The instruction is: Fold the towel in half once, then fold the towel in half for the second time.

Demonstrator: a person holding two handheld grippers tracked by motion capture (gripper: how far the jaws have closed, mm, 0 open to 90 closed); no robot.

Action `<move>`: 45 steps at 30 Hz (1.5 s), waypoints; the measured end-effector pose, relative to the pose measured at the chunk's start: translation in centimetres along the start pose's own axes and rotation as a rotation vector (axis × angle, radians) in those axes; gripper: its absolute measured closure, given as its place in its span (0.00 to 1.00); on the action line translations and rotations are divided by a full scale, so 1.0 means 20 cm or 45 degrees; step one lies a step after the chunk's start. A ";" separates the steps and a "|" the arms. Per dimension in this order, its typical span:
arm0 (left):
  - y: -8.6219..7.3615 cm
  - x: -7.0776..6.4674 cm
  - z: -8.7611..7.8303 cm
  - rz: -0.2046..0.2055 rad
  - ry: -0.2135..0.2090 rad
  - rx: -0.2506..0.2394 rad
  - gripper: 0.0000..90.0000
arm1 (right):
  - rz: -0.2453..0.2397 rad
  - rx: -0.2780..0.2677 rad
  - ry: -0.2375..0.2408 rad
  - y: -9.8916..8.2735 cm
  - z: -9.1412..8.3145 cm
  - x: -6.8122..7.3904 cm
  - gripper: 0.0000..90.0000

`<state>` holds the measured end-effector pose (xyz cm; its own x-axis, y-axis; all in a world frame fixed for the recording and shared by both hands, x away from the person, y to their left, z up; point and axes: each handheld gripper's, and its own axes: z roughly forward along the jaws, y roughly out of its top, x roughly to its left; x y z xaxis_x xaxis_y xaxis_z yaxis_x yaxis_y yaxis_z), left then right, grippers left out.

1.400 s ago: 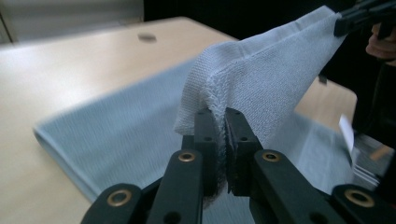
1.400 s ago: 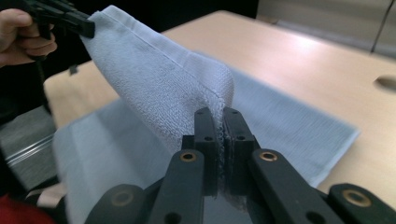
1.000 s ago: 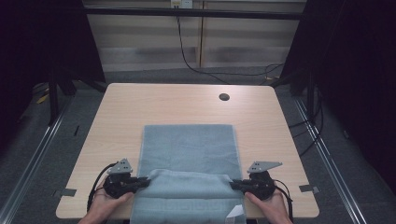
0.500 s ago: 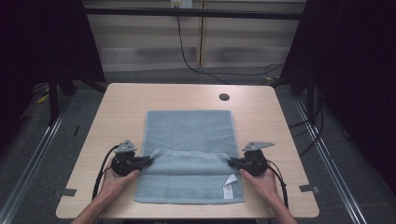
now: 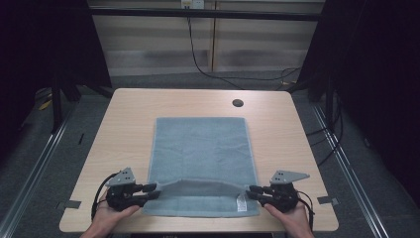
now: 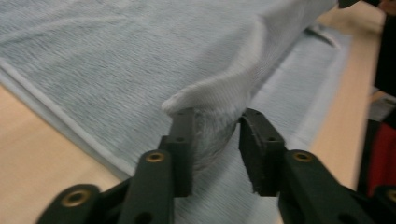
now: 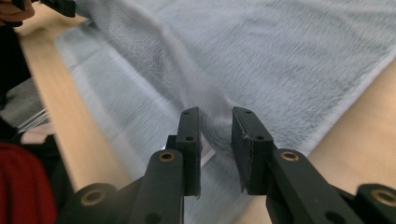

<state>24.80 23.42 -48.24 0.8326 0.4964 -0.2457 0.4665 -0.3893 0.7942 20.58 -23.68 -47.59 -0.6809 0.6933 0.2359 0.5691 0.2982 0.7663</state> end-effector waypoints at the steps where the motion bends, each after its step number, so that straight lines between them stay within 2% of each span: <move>1: 0.00 -0.01 -0.03 0.003 -0.007 -0.025 0.68 | 0.006 0.001 0.010 -0.02 -0.02 0.01 0.80; 2: -0.01 -0.02 -0.06 0.004 -0.026 -0.071 0.65 | 0.000 0.002 0.020 -0.03 -0.03 0.02 0.78; 5: 0.00 -0.02 -0.13 -0.013 -0.032 -0.145 0.59 | -0.010 -0.022 -0.006 -0.05 -0.09 0.05 0.75; 7: 0.03 0.02 -0.13 -0.019 -0.008 -0.152 0.60 | 0.003 -0.043 -0.032 -0.04 -0.11 0.03 0.73; 10: 0.07 0.10 -0.07 -0.050 0.044 -0.136 0.61 | 0.015 -0.054 -0.050 0.01 -0.07 -0.03 0.71; 12: 0.10 0.17 -0.01 -0.077 0.088 -0.087 0.61 | 0.015 -0.062 -0.043 0.07 -0.02 -0.07 0.70; 17: 0.16 0.32 0.12 -0.127 0.155 0.004 0.61 | 0.011 -0.060 -0.034 0.21 0.13 -0.18 0.66; 19: 0.18 0.36 0.16 -0.147 0.179 0.005 0.61 | 0.017 -0.054 -0.029 0.26 0.19 -0.21 0.64; 20: 0.20 0.38 0.19 -0.137 0.192 0.025 0.61 | 0.023 -0.043 -0.027 0.29 0.23 -0.23 0.62; 22: 0.21 0.41 0.22 -0.141 0.227 0.002 0.61 | 0.035 -0.024 -0.026 0.32 0.30 -0.26 0.59; 23: 0.22 0.43 0.25 -0.160 0.224 0.026 0.61 | 0.029 -0.012 -0.031 0.33 0.33 -0.27 0.59; 24: 0.23 0.44 0.27 -0.145 0.231 0.047 0.61 | 0.033 0.015 -0.036 0.35 0.38 -0.28 0.59; 25: 0.24 0.44 0.29 -0.140 0.245 0.035 0.61 | 0.031 0.021 -0.042 0.35 0.41 -0.29 0.58; 27: 0.25 0.47 0.33 -0.165 0.248 0.045 0.61 | 0.049 0.034 -0.039 0.36 0.46 -0.32 0.56; 30: 0.25 0.49 0.35 -0.146 0.256 0.043 0.63 | 0.063 0.044 -0.040 0.38 0.52 -0.34 0.55; 34: 0.24 0.48 0.35 -0.115 0.256 0.048 0.64 | 0.045 0.079 -0.055 0.36 0.55 -0.33 0.53; 40: 0.21 0.45 0.33 -0.085 0.240 0.047 0.64 | 0.057 0.096 -0.045 0.34 0.55 -0.32 0.53; 45: 0.17 0.40 0.30 -0.067 0.222 0.045 0.65 | 0.005 0.118 -0.059 0.32 0.53 -0.27 0.53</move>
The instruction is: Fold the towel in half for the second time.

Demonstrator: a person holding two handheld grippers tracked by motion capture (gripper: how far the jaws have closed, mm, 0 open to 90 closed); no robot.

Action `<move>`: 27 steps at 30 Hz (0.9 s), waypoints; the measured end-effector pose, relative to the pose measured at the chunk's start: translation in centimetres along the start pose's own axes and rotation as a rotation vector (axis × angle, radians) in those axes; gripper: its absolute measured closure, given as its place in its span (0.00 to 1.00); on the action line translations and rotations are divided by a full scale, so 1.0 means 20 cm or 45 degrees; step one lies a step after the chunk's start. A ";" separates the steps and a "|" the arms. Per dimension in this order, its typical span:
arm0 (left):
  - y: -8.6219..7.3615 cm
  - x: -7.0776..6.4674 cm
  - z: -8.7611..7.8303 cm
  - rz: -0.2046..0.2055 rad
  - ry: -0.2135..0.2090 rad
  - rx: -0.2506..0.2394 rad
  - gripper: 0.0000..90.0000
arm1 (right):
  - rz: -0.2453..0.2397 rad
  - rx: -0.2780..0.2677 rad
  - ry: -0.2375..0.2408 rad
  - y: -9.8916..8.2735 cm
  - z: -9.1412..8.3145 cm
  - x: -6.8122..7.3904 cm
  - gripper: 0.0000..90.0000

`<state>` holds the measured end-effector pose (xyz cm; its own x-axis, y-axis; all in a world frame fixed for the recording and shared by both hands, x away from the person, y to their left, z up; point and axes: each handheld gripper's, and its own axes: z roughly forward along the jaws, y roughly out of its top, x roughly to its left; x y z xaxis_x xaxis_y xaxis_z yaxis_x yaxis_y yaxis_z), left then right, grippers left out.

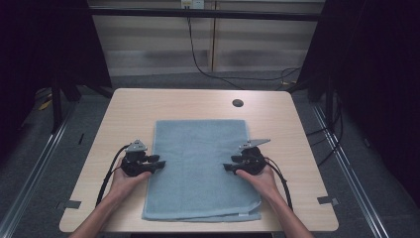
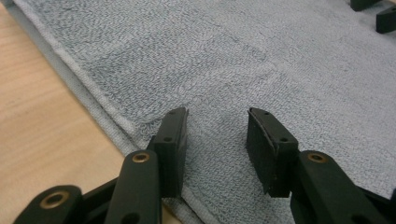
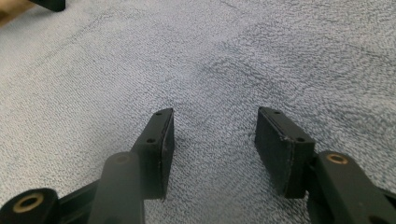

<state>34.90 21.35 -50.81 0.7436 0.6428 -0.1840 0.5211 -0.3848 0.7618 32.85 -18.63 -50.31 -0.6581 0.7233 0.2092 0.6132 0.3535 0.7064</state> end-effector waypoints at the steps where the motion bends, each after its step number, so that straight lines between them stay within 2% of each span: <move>1: -0.01 -0.01 -0.01 0.002 0.000 -0.001 0.65 | 0.007 -0.004 0.001 0.00 0.00 0.01 0.53; 8: -0.06 -0.06 -0.05 0.013 -0.046 0.005 0.65 | 0.015 -0.006 0.048 -0.06 -0.05 0.05 0.53; 13: -0.10 -0.12 -0.10 0.031 -0.060 0.020 0.65 | -0.007 0.005 0.065 -0.11 -0.08 0.09 0.53; 17: -0.13 -0.18 -0.13 0.041 -0.090 0.036 0.64 | -0.019 0.007 0.089 -0.15 -0.12 0.13 0.53; 20: -0.15 -0.21 -0.16 0.028 -0.109 0.060 0.64 | -0.031 0.013 0.091 -0.19 -0.15 0.17 0.54; 22: -0.16 -0.24 -0.18 0.060 -0.100 0.068 0.65 | -0.055 0.014 0.096 -0.20 -0.16 0.19 0.54; 24: -0.14 -0.23 -0.18 0.053 -0.120 0.061 0.63 | -0.064 0.007 0.098 -0.22 -0.17 0.21 0.54; 25: -0.12 -0.21 -0.18 0.030 -0.128 0.029 0.63 | -0.057 0.007 0.101 -0.22 -0.17 0.21 0.53; 26: -0.09 -0.19 -0.17 0.024 -0.122 0.006 0.63 | -0.067 0.004 0.103 -0.22 -0.17 0.22 0.54; 27: -0.06 -0.17 -0.16 0.032 -0.105 0.009 0.63 | -0.070 0.005 0.104 -0.22 -0.17 0.22 0.54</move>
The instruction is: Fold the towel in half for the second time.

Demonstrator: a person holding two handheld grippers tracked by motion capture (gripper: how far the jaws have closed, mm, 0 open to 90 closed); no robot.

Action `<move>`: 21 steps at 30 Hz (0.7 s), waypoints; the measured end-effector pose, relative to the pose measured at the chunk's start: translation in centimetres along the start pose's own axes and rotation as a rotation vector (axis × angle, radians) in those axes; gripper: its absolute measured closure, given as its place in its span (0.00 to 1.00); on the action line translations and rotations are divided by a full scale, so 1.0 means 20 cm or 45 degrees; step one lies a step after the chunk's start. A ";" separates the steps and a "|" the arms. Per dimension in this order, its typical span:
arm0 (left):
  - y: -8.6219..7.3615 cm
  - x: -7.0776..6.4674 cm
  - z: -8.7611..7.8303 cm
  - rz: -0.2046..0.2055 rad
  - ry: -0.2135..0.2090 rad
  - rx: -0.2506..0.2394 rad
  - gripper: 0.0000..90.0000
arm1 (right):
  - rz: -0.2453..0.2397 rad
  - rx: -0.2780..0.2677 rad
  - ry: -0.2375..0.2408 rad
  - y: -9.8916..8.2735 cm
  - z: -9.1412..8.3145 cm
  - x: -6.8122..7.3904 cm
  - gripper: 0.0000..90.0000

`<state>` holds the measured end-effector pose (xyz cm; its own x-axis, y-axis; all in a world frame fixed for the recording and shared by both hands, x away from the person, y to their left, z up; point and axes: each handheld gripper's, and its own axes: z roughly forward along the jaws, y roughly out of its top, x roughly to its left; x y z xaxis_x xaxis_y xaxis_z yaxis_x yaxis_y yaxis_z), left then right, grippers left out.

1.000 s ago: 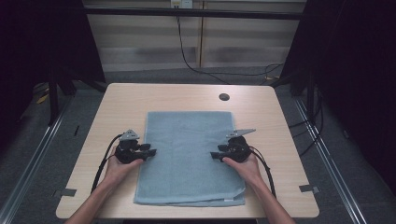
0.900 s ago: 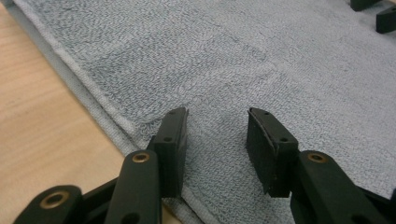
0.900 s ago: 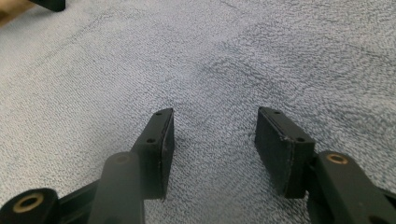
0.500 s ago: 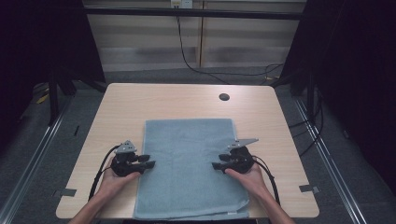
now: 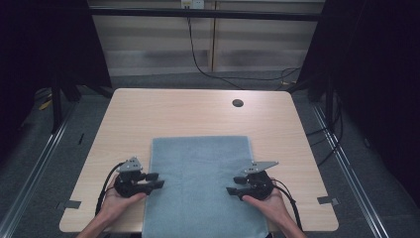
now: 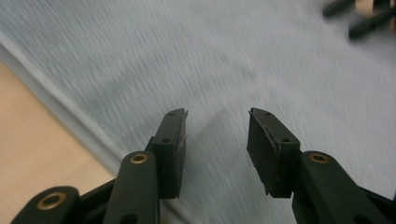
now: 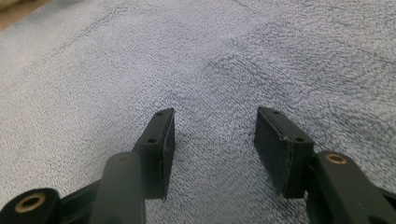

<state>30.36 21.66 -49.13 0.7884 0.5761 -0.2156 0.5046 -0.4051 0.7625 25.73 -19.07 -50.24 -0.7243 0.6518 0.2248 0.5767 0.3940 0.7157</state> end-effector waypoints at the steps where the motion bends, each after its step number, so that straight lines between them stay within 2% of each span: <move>1: 0.02 0.02 0.02 -0.004 0.020 -0.007 0.63 | -0.002 -0.001 0.004 0.00 0.00 0.00 0.54; 3: 0.05 0.07 0.06 -0.034 0.041 0.005 0.63 | -0.001 -0.006 0.014 0.00 0.00 0.00 0.54; 4: 0.05 0.09 0.08 -0.031 0.063 0.010 0.63 | 0.004 -0.010 0.016 -0.01 0.00 0.00 0.54; 6: 0.04 0.11 0.11 -0.040 0.064 0.033 0.64 | 0.005 -0.010 0.021 -0.01 0.00 0.00 0.54; 7: 0.03 0.10 0.10 -0.019 0.069 0.030 0.64 | 0.002 -0.010 0.023 -0.01 0.00 0.01 0.54; 11: -0.02 0.05 0.07 0.011 0.060 0.024 0.64 | -0.001 -0.004 0.047 -0.03 -0.02 0.03 0.56; 15: -0.06 0.00 0.03 0.023 0.041 0.047 0.64 | 0.015 0.031 0.094 -0.07 -0.05 0.10 0.56; 18: -0.06 -0.03 0.00 0.035 0.008 0.071 0.64 | 0.006 0.074 0.109 -0.07 -0.08 0.13 0.59; 20: -0.05 -0.01 -0.01 0.017 -0.005 0.060 0.64 | 0.012 0.028 0.121 -0.05 -0.10 0.10 0.58; 21: -0.04 0.00 -0.01 0.013 0.000 0.050 0.64 | 0.024 -0.001 0.103 -0.03 -0.11 0.08 0.58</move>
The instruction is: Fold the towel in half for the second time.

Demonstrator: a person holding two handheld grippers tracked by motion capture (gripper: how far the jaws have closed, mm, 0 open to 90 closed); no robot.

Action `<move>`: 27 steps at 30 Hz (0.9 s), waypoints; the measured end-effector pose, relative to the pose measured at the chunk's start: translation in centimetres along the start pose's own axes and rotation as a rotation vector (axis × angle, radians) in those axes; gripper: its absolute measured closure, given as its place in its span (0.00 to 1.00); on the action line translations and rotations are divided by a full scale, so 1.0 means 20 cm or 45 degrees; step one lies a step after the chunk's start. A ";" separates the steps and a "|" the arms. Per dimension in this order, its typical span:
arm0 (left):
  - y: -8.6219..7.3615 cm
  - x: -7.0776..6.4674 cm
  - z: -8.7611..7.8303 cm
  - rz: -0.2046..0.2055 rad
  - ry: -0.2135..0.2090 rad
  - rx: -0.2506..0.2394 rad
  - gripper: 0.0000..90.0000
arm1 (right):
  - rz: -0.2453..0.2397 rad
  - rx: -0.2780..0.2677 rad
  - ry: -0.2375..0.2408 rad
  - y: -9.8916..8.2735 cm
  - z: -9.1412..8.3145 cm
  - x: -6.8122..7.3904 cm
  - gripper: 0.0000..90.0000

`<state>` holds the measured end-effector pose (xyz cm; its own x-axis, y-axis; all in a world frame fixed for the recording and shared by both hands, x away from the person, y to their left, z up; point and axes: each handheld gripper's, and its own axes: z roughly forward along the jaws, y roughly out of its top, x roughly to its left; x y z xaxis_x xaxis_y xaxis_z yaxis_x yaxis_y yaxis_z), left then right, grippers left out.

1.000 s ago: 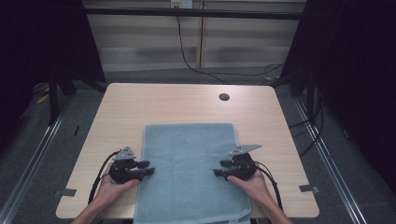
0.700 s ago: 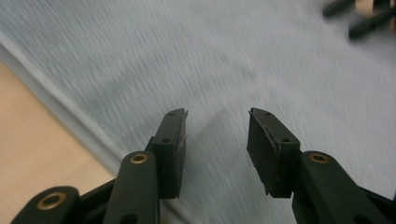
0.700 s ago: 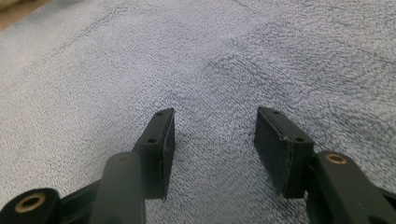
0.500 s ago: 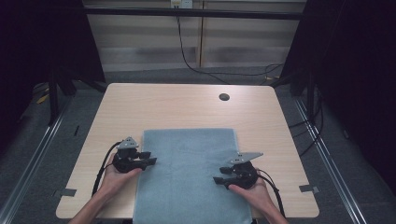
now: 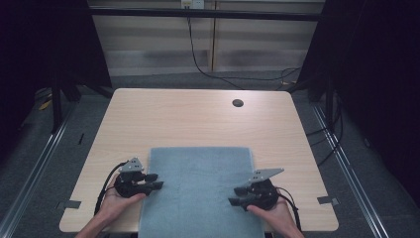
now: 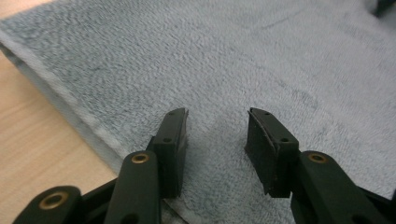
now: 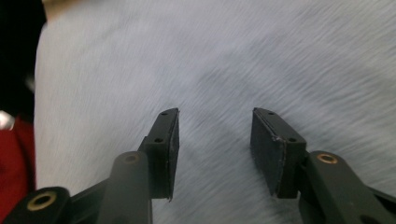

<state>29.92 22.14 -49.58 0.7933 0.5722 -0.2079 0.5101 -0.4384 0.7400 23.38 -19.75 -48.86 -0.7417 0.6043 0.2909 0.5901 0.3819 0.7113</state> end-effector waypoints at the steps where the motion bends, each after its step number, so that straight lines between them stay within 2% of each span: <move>1: 0.02 0.02 0.00 -0.013 0.012 -0.022 0.64 | 0.012 -0.031 -0.022 0.03 -0.02 -0.03 0.58; 4: 0.09 0.08 -0.01 -0.032 0.041 -0.059 0.64 | 0.010 -0.089 -0.117 0.14 -0.06 -0.16 0.60; 5: 0.11 0.10 -0.01 -0.042 0.054 -0.081 0.64 | 0.025 -0.105 -0.125 0.17 -0.07 -0.22 0.60; 7: 0.16 0.15 -0.01 -0.061 0.075 -0.121 0.64 | 0.027 -0.108 -0.188 0.23 -0.06 -0.31 0.60; 9: 0.19 0.20 0.00 -0.072 0.105 -0.131 0.62 | 0.060 -0.126 -0.210 0.28 -0.04 -0.40 0.59; 11: 0.22 0.28 0.01 -0.116 0.126 -0.147 0.61 | 0.074 -0.132 -0.256 0.30 -0.01 -0.48 0.57; 12: 0.23 0.30 0.02 -0.141 0.126 -0.156 0.60 | 0.090 -0.141 -0.255 0.32 0.01 -0.53 0.55; 13: 0.23 0.33 0.03 -0.159 0.142 -0.137 0.60 | 0.104 -0.144 -0.256 0.32 0.02 -0.55 0.55; 15: 0.24 0.37 0.04 -0.173 0.164 -0.141 0.56 | 0.128 -0.142 -0.278 0.33 0.05 -0.61 0.53; 17: 0.24 0.40 0.06 -0.205 0.159 -0.158 0.54 | 0.144 -0.145 -0.286 0.34 0.07 -0.65 0.52; 18: 0.24 0.41 0.08 -0.202 0.176 -0.145 0.52 | 0.148 -0.147 -0.281 0.34 0.08 -0.67 0.51; 20: 0.24 0.42 0.10 -0.193 0.176 -0.109 0.49 | 0.163 -0.133 -0.282 0.33 0.09 -0.69 0.51; 22: 0.24 0.43 0.13 -0.205 0.173 -0.106 0.47 | 0.167 -0.105 -0.276 0.31 0.11 -0.70 0.51; 27: 0.22 0.43 0.18 -0.177 0.182 -0.051 0.49 | 0.172 -0.081 -0.269 0.28 0.12 -0.71 0.54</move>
<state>40.14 22.54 -50.38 0.6595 0.7192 -0.2187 0.5956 -0.3224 0.7358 37.94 -24.66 -50.57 -0.5703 0.7822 0.2508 0.6533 0.2468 0.7158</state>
